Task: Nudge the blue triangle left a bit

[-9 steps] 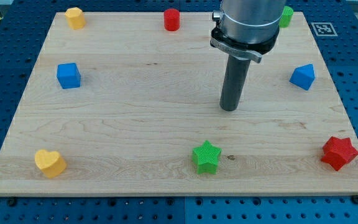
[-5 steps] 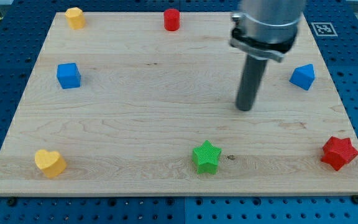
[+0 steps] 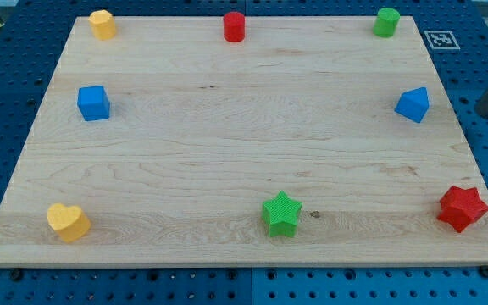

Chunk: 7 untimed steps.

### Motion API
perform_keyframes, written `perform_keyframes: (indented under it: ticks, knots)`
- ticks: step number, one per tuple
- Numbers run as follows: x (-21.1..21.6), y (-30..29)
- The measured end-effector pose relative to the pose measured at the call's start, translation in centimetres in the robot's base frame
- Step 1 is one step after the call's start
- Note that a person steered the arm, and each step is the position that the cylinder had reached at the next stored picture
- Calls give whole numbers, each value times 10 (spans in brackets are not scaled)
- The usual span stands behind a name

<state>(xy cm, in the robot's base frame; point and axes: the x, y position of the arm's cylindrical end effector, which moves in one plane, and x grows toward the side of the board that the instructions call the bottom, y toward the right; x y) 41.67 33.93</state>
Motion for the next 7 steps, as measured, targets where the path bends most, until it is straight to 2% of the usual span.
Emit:
perform_keyframes:
  ticks: [3,7]
  knots:
    - [-19,-65]
    - [-17,-99]
